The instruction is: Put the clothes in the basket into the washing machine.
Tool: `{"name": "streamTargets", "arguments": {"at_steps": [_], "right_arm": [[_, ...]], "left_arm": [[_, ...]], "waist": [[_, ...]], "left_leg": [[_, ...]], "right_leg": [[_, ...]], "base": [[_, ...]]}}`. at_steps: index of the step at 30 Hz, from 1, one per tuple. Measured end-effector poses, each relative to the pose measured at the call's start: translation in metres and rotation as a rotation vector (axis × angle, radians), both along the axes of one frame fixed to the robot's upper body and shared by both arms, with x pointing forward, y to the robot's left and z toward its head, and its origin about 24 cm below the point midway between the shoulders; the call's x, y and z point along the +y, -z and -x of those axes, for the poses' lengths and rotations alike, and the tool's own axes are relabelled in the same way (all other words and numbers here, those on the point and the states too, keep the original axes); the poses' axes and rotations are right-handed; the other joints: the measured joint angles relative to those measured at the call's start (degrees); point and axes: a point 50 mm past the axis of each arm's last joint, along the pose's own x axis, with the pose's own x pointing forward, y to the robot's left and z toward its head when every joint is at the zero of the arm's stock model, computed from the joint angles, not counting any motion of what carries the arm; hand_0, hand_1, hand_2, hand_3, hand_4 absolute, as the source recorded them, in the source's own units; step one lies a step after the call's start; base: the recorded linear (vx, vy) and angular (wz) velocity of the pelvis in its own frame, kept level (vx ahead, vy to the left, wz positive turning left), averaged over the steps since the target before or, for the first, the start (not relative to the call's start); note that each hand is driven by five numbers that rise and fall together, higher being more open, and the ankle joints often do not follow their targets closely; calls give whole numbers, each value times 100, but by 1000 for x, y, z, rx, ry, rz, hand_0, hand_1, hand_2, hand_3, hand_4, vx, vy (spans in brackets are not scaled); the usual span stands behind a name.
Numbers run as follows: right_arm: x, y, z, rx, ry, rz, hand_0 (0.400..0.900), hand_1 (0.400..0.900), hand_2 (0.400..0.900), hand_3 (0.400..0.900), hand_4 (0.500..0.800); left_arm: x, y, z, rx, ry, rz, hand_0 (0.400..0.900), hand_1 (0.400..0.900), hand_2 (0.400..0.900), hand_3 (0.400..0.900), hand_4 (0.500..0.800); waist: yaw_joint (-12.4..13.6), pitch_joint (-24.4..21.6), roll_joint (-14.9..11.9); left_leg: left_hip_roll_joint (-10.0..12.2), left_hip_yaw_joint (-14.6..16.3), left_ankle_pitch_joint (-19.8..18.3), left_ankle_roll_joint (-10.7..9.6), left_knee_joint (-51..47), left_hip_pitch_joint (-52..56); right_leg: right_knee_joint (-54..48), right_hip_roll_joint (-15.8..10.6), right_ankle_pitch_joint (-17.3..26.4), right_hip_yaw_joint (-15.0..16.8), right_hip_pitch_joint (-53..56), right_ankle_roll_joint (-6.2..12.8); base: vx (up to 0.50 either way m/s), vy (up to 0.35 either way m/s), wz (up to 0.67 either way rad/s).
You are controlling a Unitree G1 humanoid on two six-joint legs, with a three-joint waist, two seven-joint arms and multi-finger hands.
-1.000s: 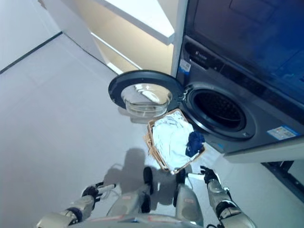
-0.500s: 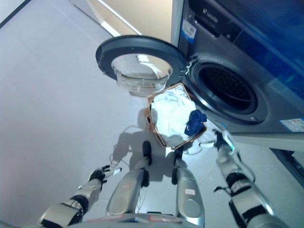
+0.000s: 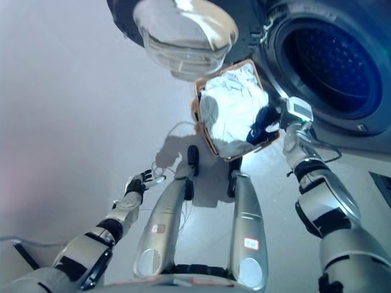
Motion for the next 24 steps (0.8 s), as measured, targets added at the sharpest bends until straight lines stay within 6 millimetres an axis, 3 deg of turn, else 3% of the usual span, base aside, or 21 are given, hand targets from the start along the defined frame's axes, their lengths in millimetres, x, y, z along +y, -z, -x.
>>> {"name": "streamTargets", "arguments": {"at_steps": [7,12,23,24], "right_arm": [[-3,-13,-4,-39,33,51,900,900,900,900,800],[-1,-28,-10,-82,39,58,900,900,900,900,800],[-6,-51,-14,-142,88,127,900,900,900,900,800],[-7,-54,-14,-148,95,130,637,637,637,637,642]], "left_arm": [[-4,-20,-19,-103,-37,33,900,900,900,900,800],[-4,-34,-30,-172,-29,41,900,900,900,900,800],[-6,-38,-31,-197,-43,71,900,900,900,900,800],[-6,-39,-32,-203,-41,72,900,900,900,900,800]], "waist": [[12,68,-59],[62,77,-63],[251,60,-65],[261,60,-65]], "left_leg": [[-7,-58,-437,51,1431,-1224],[-16,-39,-521,58,2054,-1954],[-75,-8,-620,47,2758,-2823],[-116,-6,-648,2,2783,-2877]], "right_leg": [[1191,-169,-346,-1,-1063,-75],[1825,-252,-467,71,-1807,-149],[2607,-314,-586,260,-2738,-206],[2630,-343,-595,279,-2808,-218]], "base": [[-1,-22,13],[7,-4,8],[-2,3,6],[0,0,0]]}}
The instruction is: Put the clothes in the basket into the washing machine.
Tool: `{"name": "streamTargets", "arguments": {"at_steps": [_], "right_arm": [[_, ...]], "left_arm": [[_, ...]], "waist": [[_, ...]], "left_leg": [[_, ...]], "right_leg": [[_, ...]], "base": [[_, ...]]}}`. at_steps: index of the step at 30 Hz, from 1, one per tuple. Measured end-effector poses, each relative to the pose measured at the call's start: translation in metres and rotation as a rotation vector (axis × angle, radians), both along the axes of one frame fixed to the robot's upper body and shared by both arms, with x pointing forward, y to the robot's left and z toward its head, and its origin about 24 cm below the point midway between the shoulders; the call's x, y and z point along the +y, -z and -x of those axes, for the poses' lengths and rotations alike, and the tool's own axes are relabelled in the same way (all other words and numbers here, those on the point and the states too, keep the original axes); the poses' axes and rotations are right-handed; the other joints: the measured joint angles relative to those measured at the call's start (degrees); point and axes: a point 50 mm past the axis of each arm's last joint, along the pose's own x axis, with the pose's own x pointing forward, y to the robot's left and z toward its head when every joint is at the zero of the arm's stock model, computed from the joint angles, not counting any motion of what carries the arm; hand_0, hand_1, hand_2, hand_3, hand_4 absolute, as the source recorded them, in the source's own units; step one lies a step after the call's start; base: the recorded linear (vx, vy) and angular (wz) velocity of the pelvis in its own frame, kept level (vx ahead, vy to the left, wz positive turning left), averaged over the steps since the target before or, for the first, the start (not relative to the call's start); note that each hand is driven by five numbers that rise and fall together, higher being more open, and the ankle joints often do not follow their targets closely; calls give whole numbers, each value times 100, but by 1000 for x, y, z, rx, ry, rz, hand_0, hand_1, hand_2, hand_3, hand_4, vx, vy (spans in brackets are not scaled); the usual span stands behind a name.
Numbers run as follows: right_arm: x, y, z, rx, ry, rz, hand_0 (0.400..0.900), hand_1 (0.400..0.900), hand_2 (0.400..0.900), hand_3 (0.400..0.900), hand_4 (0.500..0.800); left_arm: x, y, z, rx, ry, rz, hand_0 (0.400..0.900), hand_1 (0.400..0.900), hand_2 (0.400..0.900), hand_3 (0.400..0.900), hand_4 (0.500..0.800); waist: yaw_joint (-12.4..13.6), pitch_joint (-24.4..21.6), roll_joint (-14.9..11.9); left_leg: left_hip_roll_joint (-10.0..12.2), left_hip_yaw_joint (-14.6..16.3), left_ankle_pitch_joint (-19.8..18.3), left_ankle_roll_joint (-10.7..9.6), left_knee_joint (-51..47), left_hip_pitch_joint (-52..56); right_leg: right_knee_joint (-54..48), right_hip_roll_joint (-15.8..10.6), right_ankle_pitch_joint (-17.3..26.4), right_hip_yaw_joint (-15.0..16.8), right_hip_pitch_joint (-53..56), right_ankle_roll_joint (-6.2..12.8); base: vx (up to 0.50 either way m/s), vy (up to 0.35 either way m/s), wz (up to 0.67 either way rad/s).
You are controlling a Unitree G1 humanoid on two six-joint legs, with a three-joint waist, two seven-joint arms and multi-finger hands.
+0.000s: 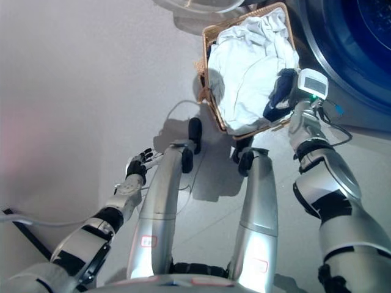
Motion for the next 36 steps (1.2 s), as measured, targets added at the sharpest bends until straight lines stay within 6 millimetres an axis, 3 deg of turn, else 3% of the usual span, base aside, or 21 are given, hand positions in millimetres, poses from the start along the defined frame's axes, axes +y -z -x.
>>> {"name": "streamTargets", "arguments": {"at_steps": [1,2,9,16,23,26,29,36], "right_arm": [[1,0,0,3,-4,11,459,459,459,459,535],[1,1,0,8,-7,25,400,400,400,400,500],[-3,3,2,24,17,56,400,400,400,400,500],[-4,39,13,49,12,-58,400,400,400,400,500],[-6,36,24,-197,-17,-550,400,400,400,400,500],[-17,37,31,-392,37,-946,400,400,400,400,500],[-26,35,34,-549,81,-1229,400,400,400,400,500],[-47,25,32,-839,197,-1717,400,400,400,400,500]], "left_arm": [[-1,1,1,4,2,3,900,900,900,900,800],[-2,4,3,14,-1,7,900,900,900,900,800],[-5,8,6,31,4,2,900,900,900,900,800],[-4,17,15,58,-14,0,900,900,900,900,800],[4,23,22,79,-67,19,900,900,900,900,800],[11,31,30,125,-127,51,900,900,900,900,800],[19,39,38,170,-193,84,900,900,900,900,800],[26,44,44,212,-204,98,900,900,900,900,800]], "waist": [[36,-1,6],[55,-1,6],[91,-128,33],[47,-459,21],[-235,-543,-30],[-317,-544,-54],[-438,-533,-95],[-435,-540,-142]], "left_leg": [[-1,-32,-172,-8,339,-5],[0,-34,-342,27,482,-20],[5,24,-531,24,685,-4],[15,23,-577,61,624,144],[16,-73,-582,76,500,287],[25,-82,-601,96,395,496],[31,-42,-617,112,273,726],[100,2,-621,121,56,1097]], "right_leg": [[68,-8,-4,1,-27,0],[193,-2,-41,23,-47,9],[387,-5,-196,129,-82,28],[270,14,-218,107,101,71],[48,47,-201,7,349,100],[-89,62,-191,-20,577,125],[-204,70,-196,-3,790,139],[-456,150,-151,20,1138,210]], "base": [[0,0,0],[0,0,0],[2,5,-4],[-4,21,-11],[-4,7,-11],[0,8,-8],[8,-3,-9],[7,-5,-2]]}}
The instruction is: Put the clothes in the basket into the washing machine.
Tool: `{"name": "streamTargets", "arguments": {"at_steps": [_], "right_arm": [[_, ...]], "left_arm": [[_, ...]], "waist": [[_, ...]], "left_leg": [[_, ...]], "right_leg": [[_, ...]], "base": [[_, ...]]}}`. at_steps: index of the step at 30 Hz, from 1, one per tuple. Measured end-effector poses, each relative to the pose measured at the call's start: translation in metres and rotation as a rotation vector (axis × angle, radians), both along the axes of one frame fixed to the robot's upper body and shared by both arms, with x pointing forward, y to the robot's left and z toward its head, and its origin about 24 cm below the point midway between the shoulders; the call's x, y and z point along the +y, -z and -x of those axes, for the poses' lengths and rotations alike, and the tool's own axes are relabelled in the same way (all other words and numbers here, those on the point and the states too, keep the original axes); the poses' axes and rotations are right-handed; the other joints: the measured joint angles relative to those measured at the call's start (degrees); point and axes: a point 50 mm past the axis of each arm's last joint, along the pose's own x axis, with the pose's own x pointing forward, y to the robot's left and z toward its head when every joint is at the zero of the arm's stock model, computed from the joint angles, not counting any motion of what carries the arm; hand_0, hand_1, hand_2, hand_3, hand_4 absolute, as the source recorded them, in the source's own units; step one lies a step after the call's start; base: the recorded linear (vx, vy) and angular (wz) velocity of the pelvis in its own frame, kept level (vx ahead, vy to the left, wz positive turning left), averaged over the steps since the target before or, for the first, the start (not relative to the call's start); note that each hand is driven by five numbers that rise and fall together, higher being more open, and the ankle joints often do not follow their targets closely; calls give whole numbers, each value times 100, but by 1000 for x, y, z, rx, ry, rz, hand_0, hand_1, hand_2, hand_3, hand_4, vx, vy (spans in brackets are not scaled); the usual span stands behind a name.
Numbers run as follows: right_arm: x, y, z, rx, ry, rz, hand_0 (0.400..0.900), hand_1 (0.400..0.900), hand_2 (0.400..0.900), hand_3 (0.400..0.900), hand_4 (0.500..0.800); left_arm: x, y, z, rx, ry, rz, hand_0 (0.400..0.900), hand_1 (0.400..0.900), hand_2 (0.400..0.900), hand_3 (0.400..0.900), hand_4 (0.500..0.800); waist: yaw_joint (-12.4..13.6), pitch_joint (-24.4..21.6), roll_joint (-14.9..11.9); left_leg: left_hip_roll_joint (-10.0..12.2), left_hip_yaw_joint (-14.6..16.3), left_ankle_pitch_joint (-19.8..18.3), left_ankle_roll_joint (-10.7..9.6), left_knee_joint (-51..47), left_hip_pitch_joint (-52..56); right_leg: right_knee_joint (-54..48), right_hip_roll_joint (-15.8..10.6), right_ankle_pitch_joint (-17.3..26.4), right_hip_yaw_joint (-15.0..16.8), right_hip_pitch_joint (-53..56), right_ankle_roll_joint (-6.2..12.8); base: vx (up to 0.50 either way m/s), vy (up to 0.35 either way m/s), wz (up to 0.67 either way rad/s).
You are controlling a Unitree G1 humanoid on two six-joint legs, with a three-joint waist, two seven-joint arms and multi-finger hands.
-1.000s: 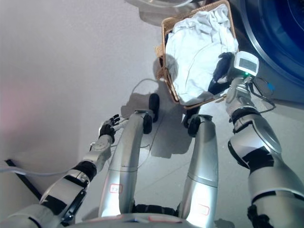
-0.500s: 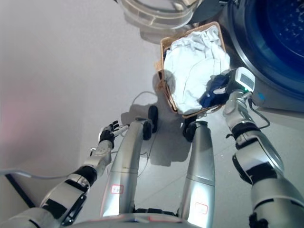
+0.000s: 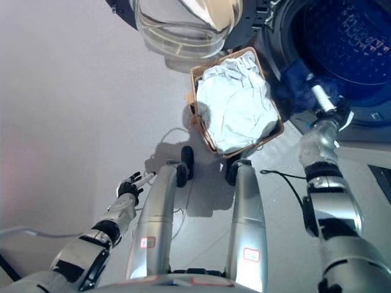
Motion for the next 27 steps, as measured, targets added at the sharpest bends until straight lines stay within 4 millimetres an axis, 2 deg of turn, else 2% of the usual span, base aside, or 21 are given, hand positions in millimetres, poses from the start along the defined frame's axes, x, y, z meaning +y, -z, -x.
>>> {"name": "streamTargets", "arguments": {"at_steps": [6,10,13,16,17,18,23,27], "right_arm": [[4,-36,-16,-112,2,-151,400,400,400,400,500],[-8,-60,-16,-124,29,-152,400,400,400,400,500],[-20,-85,-12,-157,64,-151,400,400,400,400,500],[-32,-111,-6,-202,99,-119,400,400,400,400,500],[-34,-118,-4,-202,113,-102,565,565,565,565,599],[-34,-122,-3,-202,121,-89,900,900,900,900,800],[-39,-114,0,-128,180,-75,900,900,900,900,800],[-42,-113,2,-120,191,-73,900,900,900,900,800]], "left_arm": [[2,1,1,2,-1,17,900,900,900,900,800],[2,1,1,1,6,16,900,900,900,900,800],[0,3,3,12,22,9,900,900,900,900,800],[-6,8,8,32,43,16,900,900,900,900,800],[-9,11,11,37,47,22,900,900,900,900,800],[-11,13,13,43,51,28,900,900,900,900,800],[-22,18,20,50,72,52,900,900,900,900,800],[-28,19,19,48,83,60,900,900,900,900,800]], "waist": [[88,0,2],[284,-5,21],[438,-8,27],[511,-153,283],[511,-193,351],[526,-232,417],[487,-355,619],[416,-361,629]], "left_leg": [[6,160,23,20,-156,145],[-1,223,24,17,-190,213],[-13,341,18,25,-179,205],[-15,367,0,9,-100,-4],[-23,412,2,18,-91,-50],[-36,444,14,37,-90,-90],[-87,452,17,41,-99,-141],[-88,451,21,41,-101,-166]], "right_leg": [[-35,10,31,131,12,-26],[-21,3,37,192,17,-18],[75,-5,34,321,-90,-19],[156,-26,12,351,-294,11],[197,-38,9,403,-374,16],[224,-53,10,435,-436,19],[275,-81,-4,474,-523,41],[280,-79,-3,470,-553,42]], "base": [[34,-30,-3],[40,-32,-1],[41,-17,-1],[70,-14,-1],[74,-2,-5],[59,-5,-6],[51,-20,1],[8,-3,0]]}}
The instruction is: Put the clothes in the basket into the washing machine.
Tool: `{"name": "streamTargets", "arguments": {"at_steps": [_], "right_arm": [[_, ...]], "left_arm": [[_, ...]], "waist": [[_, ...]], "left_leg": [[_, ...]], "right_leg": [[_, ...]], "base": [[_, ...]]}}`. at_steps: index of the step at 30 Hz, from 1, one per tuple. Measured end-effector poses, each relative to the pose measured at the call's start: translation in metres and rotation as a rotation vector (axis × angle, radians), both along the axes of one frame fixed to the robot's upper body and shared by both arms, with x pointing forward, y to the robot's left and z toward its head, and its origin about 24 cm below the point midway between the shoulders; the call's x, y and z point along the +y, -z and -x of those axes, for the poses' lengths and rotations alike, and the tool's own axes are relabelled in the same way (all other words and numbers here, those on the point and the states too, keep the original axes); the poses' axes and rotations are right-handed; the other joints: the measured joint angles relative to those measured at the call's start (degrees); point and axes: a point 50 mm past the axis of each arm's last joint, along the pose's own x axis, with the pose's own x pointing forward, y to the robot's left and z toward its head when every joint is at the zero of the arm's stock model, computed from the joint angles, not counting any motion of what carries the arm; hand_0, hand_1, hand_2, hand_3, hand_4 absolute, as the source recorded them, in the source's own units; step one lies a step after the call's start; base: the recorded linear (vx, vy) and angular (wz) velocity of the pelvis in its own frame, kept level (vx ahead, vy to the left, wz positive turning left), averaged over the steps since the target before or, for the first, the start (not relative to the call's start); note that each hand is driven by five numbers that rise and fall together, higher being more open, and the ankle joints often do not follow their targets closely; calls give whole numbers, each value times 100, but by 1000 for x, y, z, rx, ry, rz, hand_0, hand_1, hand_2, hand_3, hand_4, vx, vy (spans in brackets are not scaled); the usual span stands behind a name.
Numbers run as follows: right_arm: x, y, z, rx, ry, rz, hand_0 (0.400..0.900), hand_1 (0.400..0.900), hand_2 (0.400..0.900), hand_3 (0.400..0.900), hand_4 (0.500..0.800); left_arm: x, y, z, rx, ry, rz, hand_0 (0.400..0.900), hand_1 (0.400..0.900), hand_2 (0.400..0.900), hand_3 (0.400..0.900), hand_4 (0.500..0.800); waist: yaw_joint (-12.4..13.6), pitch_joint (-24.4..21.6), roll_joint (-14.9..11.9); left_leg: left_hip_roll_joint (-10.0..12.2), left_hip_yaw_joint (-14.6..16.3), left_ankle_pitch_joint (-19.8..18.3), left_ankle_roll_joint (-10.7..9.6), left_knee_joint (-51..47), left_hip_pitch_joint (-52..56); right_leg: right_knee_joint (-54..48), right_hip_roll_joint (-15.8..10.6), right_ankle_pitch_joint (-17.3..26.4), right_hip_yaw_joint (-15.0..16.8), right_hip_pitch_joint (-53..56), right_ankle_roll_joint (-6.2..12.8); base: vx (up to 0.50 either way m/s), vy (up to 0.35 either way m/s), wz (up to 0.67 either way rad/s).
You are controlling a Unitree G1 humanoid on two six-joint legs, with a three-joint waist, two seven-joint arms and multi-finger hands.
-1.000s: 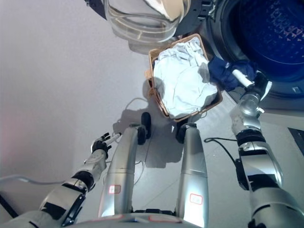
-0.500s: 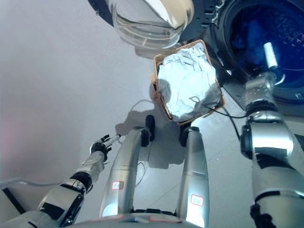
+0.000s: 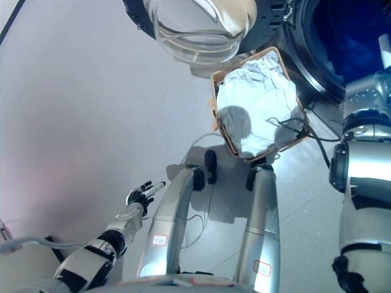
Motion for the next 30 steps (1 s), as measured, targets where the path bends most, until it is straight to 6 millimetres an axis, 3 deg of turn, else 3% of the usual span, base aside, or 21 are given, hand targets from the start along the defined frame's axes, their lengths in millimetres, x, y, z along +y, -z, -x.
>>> {"name": "streamTargets", "arguments": {"at_steps": [9,13,16,21,26,30], "right_arm": [[5,-2,-4,-19,-28,27,900,900,900,900,800],[35,14,-19,-6,-150,140,900,900,900,900,800],[70,41,-27,4,-301,267,900,900,900,900,800],[115,92,-24,47,-533,383,900,900,900,900,800],[126,162,1,325,-686,612,900,900,900,900,800],[126,232,39,674,-760,836,900,900,900,900,800]], "left_arm": [[-4,-1,-2,-11,14,3,900,900,900,900,800],[0,1,2,3,3,-7,900,900,900,900,800],[5,4,6,25,-17,-10,900,900,900,900,800],[10,9,12,53,-48,13,900,900,900,900,800],[17,17,25,104,-80,31,900,900,900,900,800],[22,31,50,198,-53,-6,900,900,900,900,800]], "waist": [[-129,-7,-18],[-233,-106,-209],[-275,-236,-449],[-320,-235,-462],[-321,-235,-468],[-389,-237,-494]], "left_leg": [[1,-15,1,2,24,-24],[31,-33,-7,-11,15,-25],[113,-36,-36,-23,3,29],[112,-63,-14,-16,-388,648],[92,-71,108,-1,-1116,1667],[73,-66,311,22,-2129,3017]], "right_leg": [[9,1,-6,-14,-1,14],[-29,58,-7,-10,2,16],[-138,172,7,-24,75,22],[-547,185,50,-87,733,73],[-1358,216,222,-179,1817,173],[-2451,281,527,-256,3204,255]], "base": [[-6,1,-1],[-21,5,-10],[-16,10,-10],[10,32,-10],[52,40,-10],[79,38,-1]]}}
